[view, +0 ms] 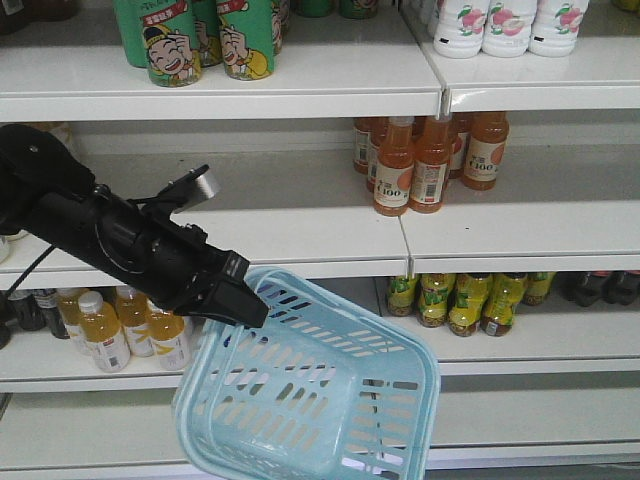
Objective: Place coke in basket with both arms
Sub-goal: 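Pull the hanging basket off the shelf toward the robot with the left gripper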
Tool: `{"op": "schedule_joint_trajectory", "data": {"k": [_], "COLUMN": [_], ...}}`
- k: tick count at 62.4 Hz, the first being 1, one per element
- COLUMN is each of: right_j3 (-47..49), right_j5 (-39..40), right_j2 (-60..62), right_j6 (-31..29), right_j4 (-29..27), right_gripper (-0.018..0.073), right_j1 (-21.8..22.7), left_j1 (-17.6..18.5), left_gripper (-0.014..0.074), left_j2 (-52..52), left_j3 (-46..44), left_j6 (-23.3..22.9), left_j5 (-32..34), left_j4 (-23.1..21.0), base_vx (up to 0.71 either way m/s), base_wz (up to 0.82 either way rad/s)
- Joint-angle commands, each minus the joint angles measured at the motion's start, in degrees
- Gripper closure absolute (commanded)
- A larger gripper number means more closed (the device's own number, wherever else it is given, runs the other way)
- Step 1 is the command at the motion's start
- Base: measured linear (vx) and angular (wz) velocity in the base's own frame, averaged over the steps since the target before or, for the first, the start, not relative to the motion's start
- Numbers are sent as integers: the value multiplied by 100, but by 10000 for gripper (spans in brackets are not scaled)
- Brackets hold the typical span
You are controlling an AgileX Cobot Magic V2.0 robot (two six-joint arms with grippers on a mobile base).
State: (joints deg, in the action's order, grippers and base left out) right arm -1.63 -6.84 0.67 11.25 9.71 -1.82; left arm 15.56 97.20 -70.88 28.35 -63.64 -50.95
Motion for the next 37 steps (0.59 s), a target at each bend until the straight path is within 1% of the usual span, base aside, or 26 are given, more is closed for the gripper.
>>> {"op": "schedule_joint_trajectory", "data": {"k": [1,8,14,37], "right_j3": [-110,-110,-110,-110], "right_j5": [425,425,425,425], "right_j2": [64,64,64,64], "right_j6": [15,15,15,15], "right_j4": [38,38,38,38], "right_gripper": [569,569,569,569], "right_j1": [42,42,42,42], "left_j1": [146,226,226,221], "left_gripper": [603,603,603,603], "left_j2": [-305,-305,-305,-305], "left_j3": [-158,-158,-158,-158], "left_j6": [2,-32,-184,-320], "left_j5": [101,219,295,478], "left_j4": [-437,-480,-471,-440], "base_vx": [0,0,0,0], "base_wz": [0,0,0,0]}}
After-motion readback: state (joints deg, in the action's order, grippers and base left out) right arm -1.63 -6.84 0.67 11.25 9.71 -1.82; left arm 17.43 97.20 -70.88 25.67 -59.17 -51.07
